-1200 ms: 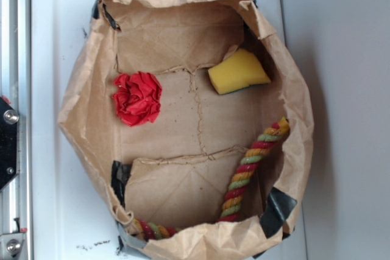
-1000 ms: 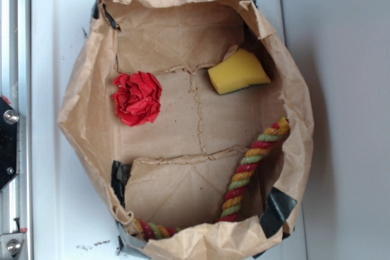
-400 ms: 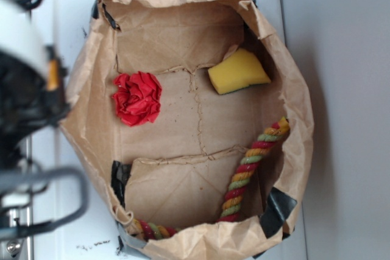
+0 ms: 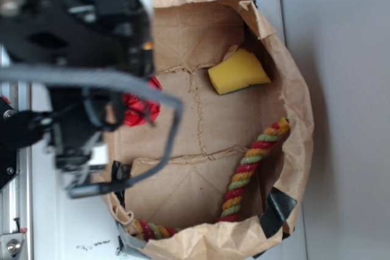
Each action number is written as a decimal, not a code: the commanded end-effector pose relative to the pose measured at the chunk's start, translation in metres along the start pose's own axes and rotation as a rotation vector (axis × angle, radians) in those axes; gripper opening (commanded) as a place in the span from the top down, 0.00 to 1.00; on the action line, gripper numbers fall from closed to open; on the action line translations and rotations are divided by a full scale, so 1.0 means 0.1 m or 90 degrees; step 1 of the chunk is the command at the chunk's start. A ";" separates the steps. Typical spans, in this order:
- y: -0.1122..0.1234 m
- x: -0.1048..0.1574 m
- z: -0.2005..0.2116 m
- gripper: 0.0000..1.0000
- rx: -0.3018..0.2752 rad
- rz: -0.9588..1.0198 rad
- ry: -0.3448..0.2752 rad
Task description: Grab the red paper.
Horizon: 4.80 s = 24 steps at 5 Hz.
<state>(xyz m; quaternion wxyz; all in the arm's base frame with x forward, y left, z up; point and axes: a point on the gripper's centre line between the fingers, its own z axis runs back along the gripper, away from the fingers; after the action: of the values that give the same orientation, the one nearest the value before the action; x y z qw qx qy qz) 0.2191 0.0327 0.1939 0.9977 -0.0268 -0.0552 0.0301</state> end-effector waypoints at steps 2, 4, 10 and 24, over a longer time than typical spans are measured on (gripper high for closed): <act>0.19 0.30 -0.35 0.00 0.003 0.006 -0.035; 0.20 0.29 -0.66 0.00 0.012 -0.019 -0.041; 0.28 0.27 -1.18 0.00 0.044 -0.047 0.004; 0.09 0.27 -1.15 1.00 0.051 -0.081 -0.019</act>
<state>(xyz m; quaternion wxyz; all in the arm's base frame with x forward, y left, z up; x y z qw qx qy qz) 0.2489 0.0315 0.0647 0.9988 0.0077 -0.0337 -0.0332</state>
